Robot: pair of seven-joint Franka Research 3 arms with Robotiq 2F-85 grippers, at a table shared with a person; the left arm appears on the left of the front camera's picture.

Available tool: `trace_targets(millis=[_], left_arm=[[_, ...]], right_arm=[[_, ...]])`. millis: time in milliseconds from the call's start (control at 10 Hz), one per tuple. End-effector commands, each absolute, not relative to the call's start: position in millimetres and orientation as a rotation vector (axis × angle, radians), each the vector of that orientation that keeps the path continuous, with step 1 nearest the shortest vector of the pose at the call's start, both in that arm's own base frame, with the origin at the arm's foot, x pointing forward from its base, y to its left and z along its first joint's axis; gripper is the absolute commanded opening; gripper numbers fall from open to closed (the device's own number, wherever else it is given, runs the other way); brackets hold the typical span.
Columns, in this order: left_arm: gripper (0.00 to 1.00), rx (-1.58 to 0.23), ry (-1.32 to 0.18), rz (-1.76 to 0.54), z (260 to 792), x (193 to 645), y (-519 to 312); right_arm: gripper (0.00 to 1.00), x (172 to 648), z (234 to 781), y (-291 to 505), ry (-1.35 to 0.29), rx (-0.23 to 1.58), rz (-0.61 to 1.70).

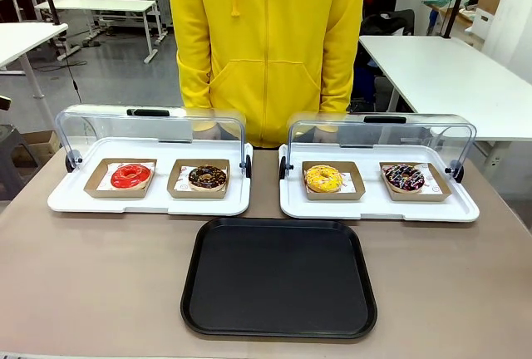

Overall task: Move the first donut from the left to the tray.
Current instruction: Pick up the Paper togo box containing the Donut indicated by the person and place it on the Handle tray.

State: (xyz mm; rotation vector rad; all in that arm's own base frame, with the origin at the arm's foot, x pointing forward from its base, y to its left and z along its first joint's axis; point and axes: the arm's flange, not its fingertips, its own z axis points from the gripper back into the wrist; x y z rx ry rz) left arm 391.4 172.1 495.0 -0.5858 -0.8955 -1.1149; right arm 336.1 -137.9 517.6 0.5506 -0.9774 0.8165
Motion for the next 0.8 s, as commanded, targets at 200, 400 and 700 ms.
trace_targets(millis=[200, 400, 700], left_arm=[[1.0, -0.586, -0.905, -1.125, 496.4, 390.6, 172.2], [1.0, -0.586, -0.905, -1.125, 496.4, 390.6, 172.2], [1.0, -0.586, -0.905, -1.125, 496.4, 390.6, 172.2]], right_arm=[[1.0, 339.8, 518.4, -137.8, -1.012, 0.554, 0.83], [1.0, 339.8, 518.4, -137.8, -1.012, 0.554, 0.83], [1.0, 339.8, 518.4, -137.8, -1.012, 0.554, 0.83]])
